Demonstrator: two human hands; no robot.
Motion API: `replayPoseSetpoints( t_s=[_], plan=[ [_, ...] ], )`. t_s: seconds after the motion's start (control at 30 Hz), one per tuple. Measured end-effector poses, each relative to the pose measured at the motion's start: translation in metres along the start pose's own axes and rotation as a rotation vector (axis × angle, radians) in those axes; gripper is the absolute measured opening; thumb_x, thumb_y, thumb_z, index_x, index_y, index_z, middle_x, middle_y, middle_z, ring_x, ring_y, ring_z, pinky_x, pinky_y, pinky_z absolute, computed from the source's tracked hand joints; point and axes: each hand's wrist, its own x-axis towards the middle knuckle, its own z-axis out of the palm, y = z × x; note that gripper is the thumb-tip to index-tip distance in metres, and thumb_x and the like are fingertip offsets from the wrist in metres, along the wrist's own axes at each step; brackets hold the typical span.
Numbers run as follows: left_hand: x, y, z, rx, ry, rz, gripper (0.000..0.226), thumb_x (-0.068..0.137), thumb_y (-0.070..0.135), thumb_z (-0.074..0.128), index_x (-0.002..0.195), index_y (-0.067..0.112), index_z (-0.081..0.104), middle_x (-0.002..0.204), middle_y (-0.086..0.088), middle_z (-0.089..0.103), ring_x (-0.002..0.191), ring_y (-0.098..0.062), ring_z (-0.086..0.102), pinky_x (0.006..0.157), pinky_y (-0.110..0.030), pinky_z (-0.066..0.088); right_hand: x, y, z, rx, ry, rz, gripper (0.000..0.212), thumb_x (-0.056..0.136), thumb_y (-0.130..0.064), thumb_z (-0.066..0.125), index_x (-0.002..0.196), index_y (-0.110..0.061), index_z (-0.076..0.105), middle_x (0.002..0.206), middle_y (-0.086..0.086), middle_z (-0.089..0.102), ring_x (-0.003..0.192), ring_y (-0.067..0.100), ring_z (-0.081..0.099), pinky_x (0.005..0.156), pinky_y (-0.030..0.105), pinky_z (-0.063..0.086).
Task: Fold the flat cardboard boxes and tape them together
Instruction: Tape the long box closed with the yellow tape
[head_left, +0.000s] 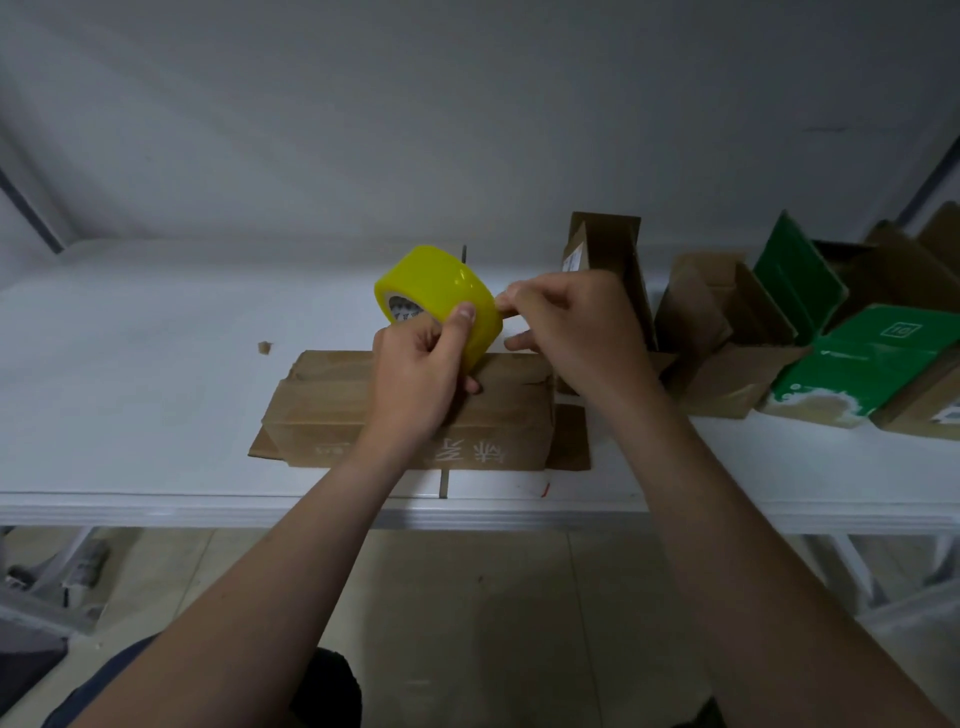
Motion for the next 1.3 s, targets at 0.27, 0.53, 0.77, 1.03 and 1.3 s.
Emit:
replayPoseSetpoints(
  t_s=[0.27,0.53,0.77,1.03,1.3],
  plan=[
    [-0.001,0.000,0.000,0.012,-0.009,0.016,0.055,0.103,0.038,0.054,0.066,-0.004,0.055,0.049,-0.015,0.062,0.049,-0.023,0.067,0.055,-0.044,0.049,-0.004,0.000,0.003,-0.400,0.182,-0.325,0.021,0.087,-0.045,0.073,0.091,-0.025,0.080,0.091,-0.010,0.076,0.078,0.004,0.063,0.069,0.030,0.054],
    [-0.005,-0.002,0.003,0.102,-0.042,0.156,0.052,0.101,0.029,0.060,0.052,0.014,0.048,0.046,-0.009,0.059,0.043,-0.004,0.061,0.045,-0.026,0.039,0.003,-0.006,-0.004,-0.481,0.131,-0.477,0.022,0.091,-0.035,0.068,0.103,-0.021,0.081,0.094,-0.002,0.078,0.083,0.015,0.070,0.068,0.038,0.058],
    [-0.003,-0.003,0.003,0.177,-0.050,0.223,0.060,0.096,0.046,0.057,0.049,0.012,0.045,0.044,-0.006,0.055,0.044,-0.021,0.054,0.045,-0.040,0.039,-0.005,-0.006,0.004,-0.457,0.224,-0.370,0.009,0.078,-0.030,0.069,0.074,-0.024,0.074,0.078,-0.010,0.069,0.073,0.010,0.062,0.061,0.030,0.051],
    [-0.002,-0.006,0.001,0.160,-0.056,0.180,0.065,0.089,0.059,0.049,0.054,0.003,0.048,0.048,-0.016,0.053,0.049,-0.031,0.052,0.052,-0.051,0.039,-0.009,0.001,0.021,0.133,0.265,0.101,0.007,0.077,-0.025,0.071,0.072,-0.030,0.072,0.070,-0.015,0.070,0.077,0.002,0.069,0.075,0.030,0.060],
    [0.001,-0.003,-0.001,-0.023,0.008,0.004,0.059,0.100,0.039,0.056,0.066,-0.008,0.050,0.051,-0.023,0.060,0.046,-0.020,0.065,0.053,-0.042,0.047,-0.006,-0.013,-0.006,0.569,0.027,0.291,0.031,0.097,-0.011,0.055,0.128,-0.014,0.060,0.093,0.004,0.079,0.085,0.022,0.077,0.081,0.033,0.060]
  ],
)
